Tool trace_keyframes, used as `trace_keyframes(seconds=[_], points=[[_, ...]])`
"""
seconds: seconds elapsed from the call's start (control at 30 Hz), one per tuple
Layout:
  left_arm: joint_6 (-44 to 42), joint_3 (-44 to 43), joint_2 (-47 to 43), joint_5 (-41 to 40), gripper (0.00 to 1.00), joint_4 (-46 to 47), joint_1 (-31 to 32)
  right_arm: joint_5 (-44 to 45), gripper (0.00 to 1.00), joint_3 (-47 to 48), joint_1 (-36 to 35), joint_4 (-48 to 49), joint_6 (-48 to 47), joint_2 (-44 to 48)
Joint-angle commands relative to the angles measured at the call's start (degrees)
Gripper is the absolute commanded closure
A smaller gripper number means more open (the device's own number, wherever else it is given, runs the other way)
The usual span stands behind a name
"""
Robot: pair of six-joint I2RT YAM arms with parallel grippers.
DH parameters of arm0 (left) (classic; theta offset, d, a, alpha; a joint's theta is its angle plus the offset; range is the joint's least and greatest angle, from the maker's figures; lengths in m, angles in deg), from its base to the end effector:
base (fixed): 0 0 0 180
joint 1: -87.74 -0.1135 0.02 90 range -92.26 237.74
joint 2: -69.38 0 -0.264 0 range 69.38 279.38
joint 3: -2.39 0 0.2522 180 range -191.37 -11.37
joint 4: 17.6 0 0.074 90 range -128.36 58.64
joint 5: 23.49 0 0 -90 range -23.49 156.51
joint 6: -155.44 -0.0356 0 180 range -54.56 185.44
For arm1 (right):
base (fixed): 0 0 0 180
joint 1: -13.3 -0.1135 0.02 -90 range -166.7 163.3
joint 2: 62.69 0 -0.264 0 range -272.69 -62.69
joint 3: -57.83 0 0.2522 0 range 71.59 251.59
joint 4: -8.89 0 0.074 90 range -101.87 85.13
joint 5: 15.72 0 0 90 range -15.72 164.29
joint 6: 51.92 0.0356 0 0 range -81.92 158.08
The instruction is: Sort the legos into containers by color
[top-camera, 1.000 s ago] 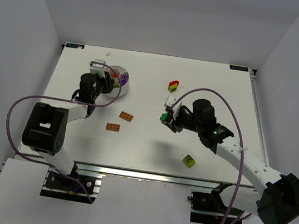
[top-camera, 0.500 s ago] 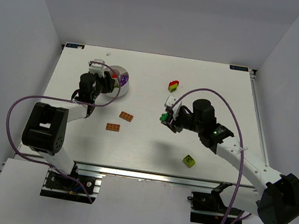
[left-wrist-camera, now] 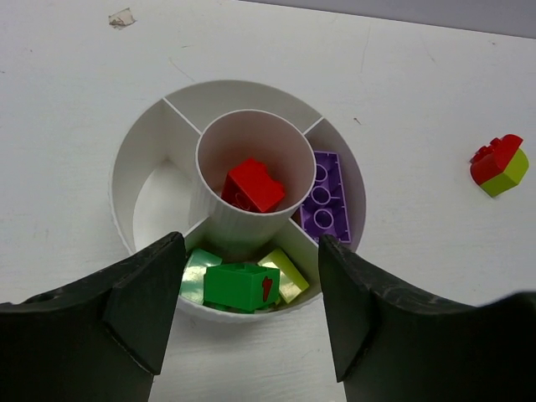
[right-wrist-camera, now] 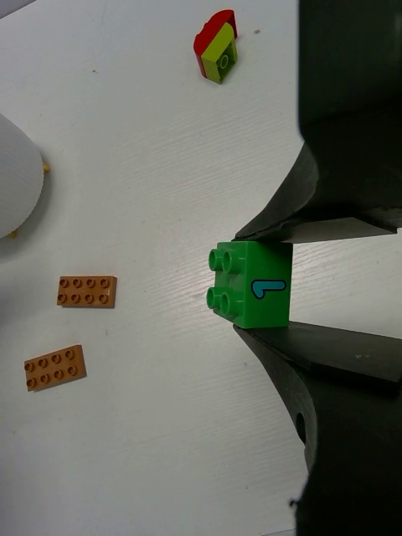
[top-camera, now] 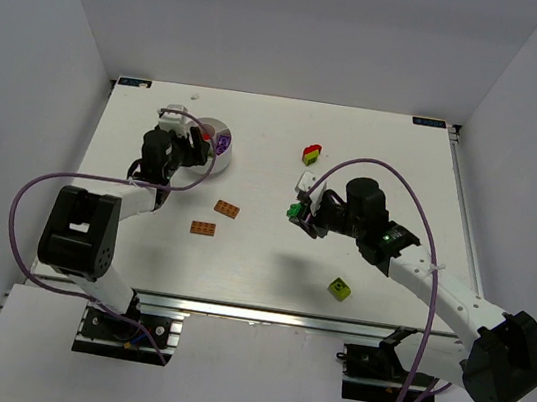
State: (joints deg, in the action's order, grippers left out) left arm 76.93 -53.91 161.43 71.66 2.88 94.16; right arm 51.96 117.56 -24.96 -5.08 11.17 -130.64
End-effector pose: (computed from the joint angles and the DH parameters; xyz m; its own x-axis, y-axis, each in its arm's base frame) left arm 0.3372 -0.0412 0.2012 -0.2958 -0.1664 -0.9407 0.1413 0.9663 -0.2153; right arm 0.2033 0.1775 0.2817 0.1198 -0.4387 -0.8906 -0.8912 0.3477 -0.2912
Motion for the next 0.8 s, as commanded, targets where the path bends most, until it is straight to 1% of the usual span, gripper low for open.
trace_keyframes(seconds=[0.0,0.07,0.1,0.13,0.17,0.2,0.23,0.3,0.33,0.37,0.43,0.47,0.5,0.57,0.6,0.63,0.7,0.73,0.77], points=[[1.26,-3.42,-6.60,0.21,0.25,-2.23,-0.44,-1.31,1.00,0.96,-0.06,1.44,0.73,1.15],[2.31,-5.79,-9.07,0.56,0.20,-6.26,-0.44,-2.45,1.00,1.13,-0.06,1.09,0.73,0.97],[2.83,-6.40,-11.87,0.83,0.14,-7.51,-0.44,-3.07,1.00,1.22,-0.06,0.91,0.46,1.06],[4.84,-7.19,-13.55,0.66,0.02,-9.78,-0.44,-3.86,1.00,1.13,-0.06,0.91,0.29,1.23],[6.78,-7.46,-15.04,-0.04,0.02,-11.02,-0.44,-6.13,1.00,1.13,-0.06,1.17,-0.15,1.32],[8.62,-7.55,-18.36,-1.62,0.02,-12.34,-0.53,-7.11,1.00,0.87,0.03,1.17,-0.76,1.76],[10.29,-7.55,-20.05,-1.89,0.02,-15.23,-0.44,-7.99,1.00,0.61,-0.15,1.44,-1.29,1.85],[12.42,-6.59,-23.13,0.20,0.02,-17.53,-0.44,-10.89,1.00,-0.18,-0.32,3.72,-2.87,1.50],[14.07,-5.98,-25.93,-0.05,0.02,-18.76,-0.18,-11.94,1.00,-0.10,-0.58,4.59,-3.23,0.89],[15.57,-3.45,-27.35,-0.66,0.02,-18.42,0.09,-12.39,1.00,0.51,-0.94,5.04,-3.66,-0.08],[18.91,-0.80,-29.20,3.61,0.02,-16.40,0.00,-12.04,1.00,5.07,-1.46,3.99,-3.50,-4.90],[19.36,0.43,-29.21,4.42,0.02,-16.92,0.09,-12.13,1.00,7.35,-1.73,1.12,-2.80,-6.75],[19.80,0.88,-28.77,5.65,0.03,-17.27,0.09,-12.30,1.00,12.07,-1.90,0.30,-2.44,-10.68],[21.03,0.19,-25.79,12.14,0.07,-18.67,0.18,-13.44,1.00,15.71,-2.61,-2.25,-2.18,-13.96],[22.08,-1.65,-24.74,15.21,0.11,-19.12,0.18,-13.53,1.00,16.85,-3.04,-2.43,-3.05,-16.15],[25.57,-1.93,-23.42,24.12,0.13,-15.99,0.18,-13.27,1.00,18.08,-3.92,-2.08,-4.01,-16.69],[31.55,-1.41,-19.73,33.39,0.21,-9.22,0.09,-13.44,1.00,17.57,-4.54,-0.59,-7.16,-17.31],[38.63,-1.05,-18.50,36.66,0.22,-2.75,0.18,-14.66,1.00,16.09,-4.72,2.11,-8.49,-16.96],[41.48,-0.61,-16.83,41.30,0.25,0.62,0.26,-15.28,1.00,14.86,-4.63,3.45,-9.72,-16.61]])
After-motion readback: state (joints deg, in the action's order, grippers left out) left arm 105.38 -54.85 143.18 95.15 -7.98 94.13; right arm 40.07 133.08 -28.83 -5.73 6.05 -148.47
